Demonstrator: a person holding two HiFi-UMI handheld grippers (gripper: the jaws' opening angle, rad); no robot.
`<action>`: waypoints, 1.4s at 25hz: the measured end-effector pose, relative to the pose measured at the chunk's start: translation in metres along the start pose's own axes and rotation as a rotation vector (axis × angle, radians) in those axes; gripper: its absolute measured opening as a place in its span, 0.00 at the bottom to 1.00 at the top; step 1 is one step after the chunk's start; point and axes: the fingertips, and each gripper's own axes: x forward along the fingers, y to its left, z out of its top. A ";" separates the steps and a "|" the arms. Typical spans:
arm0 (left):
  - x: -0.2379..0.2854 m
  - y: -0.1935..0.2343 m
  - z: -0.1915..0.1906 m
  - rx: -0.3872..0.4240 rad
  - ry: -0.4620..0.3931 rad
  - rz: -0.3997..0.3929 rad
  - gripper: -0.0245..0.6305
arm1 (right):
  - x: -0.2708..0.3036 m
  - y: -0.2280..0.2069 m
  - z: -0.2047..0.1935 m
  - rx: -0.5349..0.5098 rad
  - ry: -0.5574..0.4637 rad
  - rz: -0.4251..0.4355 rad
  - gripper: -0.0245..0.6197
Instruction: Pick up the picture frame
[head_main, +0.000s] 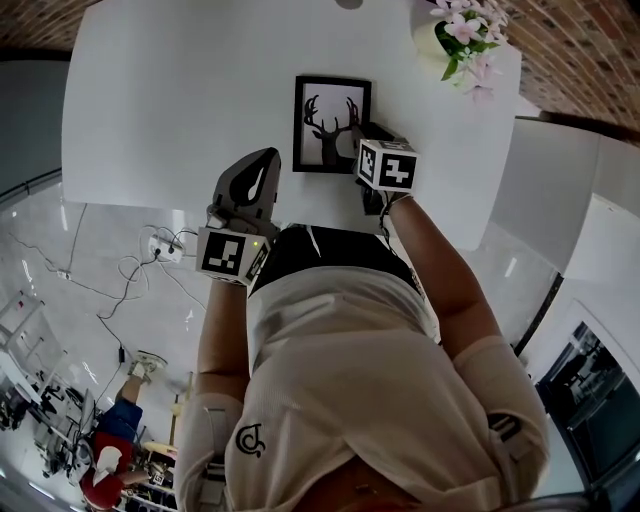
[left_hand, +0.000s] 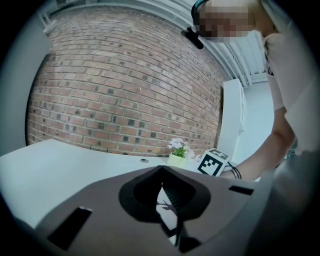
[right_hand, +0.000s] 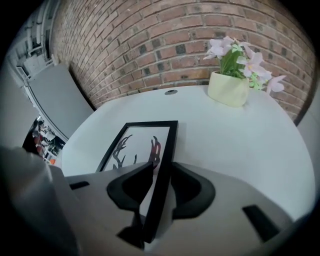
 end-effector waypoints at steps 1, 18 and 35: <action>-0.004 -0.001 0.000 0.000 0.000 -0.002 0.06 | -0.002 0.000 -0.003 0.007 0.000 -0.009 0.23; -0.071 -0.024 -0.033 -0.004 0.037 -0.081 0.06 | -0.037 0.022 -0.074 0.015 -0.014 -0.087 0.22; -0.114 -0.048 -0.084 0.010 0.112 -0.168 0.06 | -0.074 0.039 -0.150 0.007 -0.002 -0.115 0.19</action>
